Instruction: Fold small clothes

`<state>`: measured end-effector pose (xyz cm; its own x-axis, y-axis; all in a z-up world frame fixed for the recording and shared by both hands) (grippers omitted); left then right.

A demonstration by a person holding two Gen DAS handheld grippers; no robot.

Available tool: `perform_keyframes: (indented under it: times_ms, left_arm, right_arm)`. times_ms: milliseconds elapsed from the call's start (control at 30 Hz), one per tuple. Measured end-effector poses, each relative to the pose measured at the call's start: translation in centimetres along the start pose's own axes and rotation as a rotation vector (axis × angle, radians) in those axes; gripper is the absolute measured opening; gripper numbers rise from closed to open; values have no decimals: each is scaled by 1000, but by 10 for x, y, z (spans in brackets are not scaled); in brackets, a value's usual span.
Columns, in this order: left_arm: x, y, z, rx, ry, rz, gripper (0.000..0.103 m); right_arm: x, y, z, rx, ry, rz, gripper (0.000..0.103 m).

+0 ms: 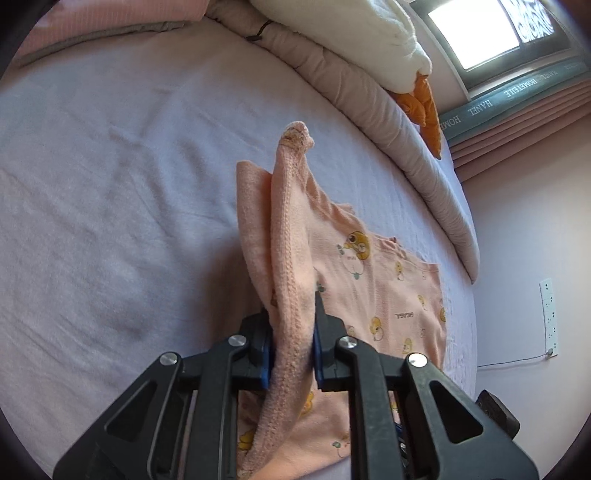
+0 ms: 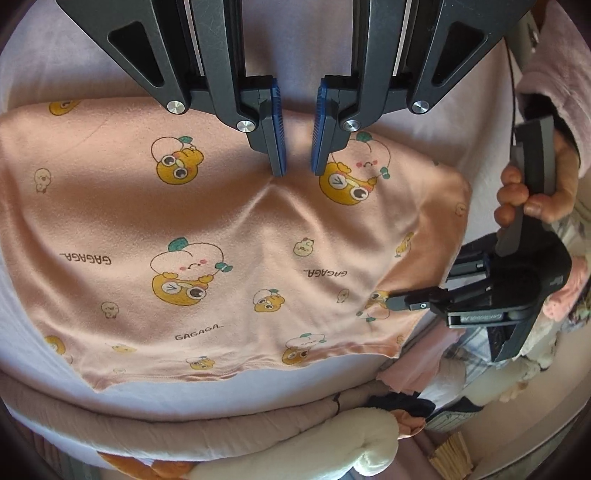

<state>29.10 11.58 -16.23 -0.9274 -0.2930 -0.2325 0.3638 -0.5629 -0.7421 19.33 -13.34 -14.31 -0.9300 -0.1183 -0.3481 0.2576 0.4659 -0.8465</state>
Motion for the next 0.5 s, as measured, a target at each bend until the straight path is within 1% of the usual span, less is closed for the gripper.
perform_keyframes:
  times_ms: [100,167,200,233,333,400,500]
  left_arm:
    - [3,-5,26,5,60,-2,16]
    - [5,-5,43,-8,102,-12,16]
    - [6,-3,51,-14,121,-18,16]
    - [7,-1,60,-19,140,-24,16]
    - [13,11,79,-55,202,-43,16]
    - [17,22,90,-79,233,-60,16]
    - [24,36,106,-112,296,-85,16]
  right_arm:
    - [-1,-11,3,-90,47,25,24]
    - [-4,-18,8,-160,81,48,33]
    - [-6,-22,12,-202,107,61,35]
    - [-8,-25,15,-243,137,75,37]
    - [-22,-28,34,-358,261,112,50]
    - [-33,-28,46,-424,330,140,52]
    - [-52,-21,58,-528,415,143,53]
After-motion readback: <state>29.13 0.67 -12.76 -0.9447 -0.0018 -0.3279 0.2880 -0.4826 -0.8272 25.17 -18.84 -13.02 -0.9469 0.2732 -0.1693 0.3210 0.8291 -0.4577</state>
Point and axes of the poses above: each gripper's, at about its wrist camera, not at the fingertips, and y roughly the way its jaws point, z to its right, x to its underside, the point moved 4 cm from there along y, roughly the way its jaws point, and after that the axes turned 9 degrees about -z, right-handed, at the moved point
